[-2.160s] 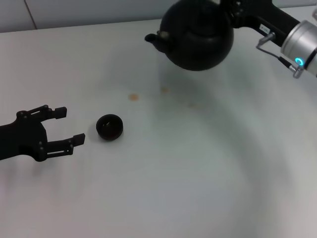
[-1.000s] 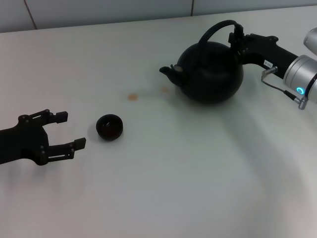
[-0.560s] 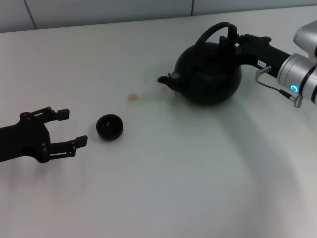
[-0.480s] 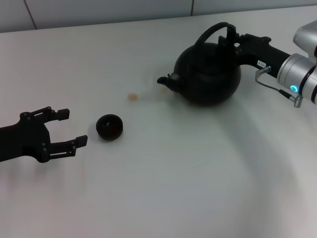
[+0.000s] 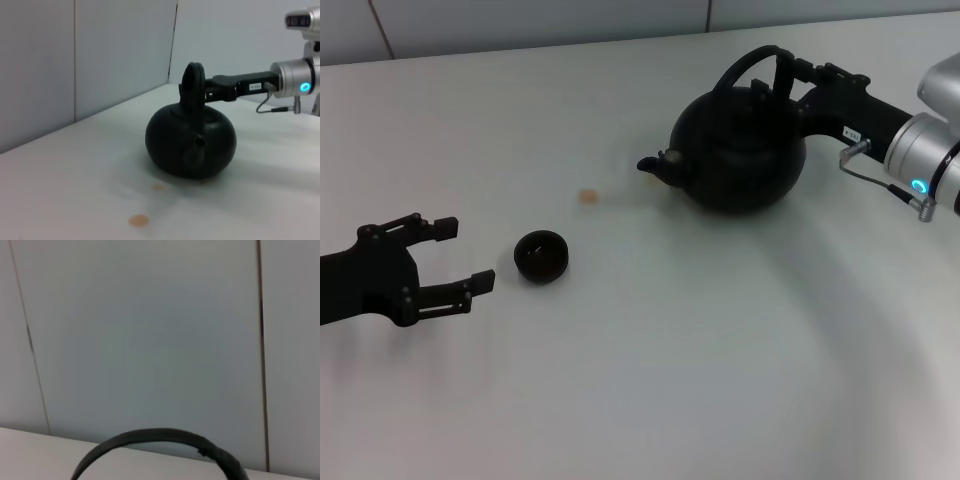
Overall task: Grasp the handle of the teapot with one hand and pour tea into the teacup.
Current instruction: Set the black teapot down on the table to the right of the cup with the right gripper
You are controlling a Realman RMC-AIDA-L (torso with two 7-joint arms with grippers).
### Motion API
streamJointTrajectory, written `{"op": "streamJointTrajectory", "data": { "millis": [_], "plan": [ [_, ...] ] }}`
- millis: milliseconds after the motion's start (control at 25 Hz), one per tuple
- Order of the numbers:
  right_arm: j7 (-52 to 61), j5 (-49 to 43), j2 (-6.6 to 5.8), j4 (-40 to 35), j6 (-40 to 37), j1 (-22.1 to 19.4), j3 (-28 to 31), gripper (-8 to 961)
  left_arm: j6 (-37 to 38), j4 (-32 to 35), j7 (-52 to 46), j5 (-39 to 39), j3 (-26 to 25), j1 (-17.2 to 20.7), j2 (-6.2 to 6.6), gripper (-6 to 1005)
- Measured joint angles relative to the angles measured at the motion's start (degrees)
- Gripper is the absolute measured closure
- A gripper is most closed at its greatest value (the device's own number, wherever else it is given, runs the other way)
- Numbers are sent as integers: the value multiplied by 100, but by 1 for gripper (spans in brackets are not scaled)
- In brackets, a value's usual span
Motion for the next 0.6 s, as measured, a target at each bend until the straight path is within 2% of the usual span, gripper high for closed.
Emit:
{"op": "streamJointTrajectory", "data": {
  "millis": [280,600],
  "plan": [
    [-291,40,12,-114,-650,-384,52,251,35,0,6,-113,19,62,7,139],
    [-712,60,28,-83,-1835,-1012,399,251,176,0,9,-173,13,108,-5,139]
  ]
}}
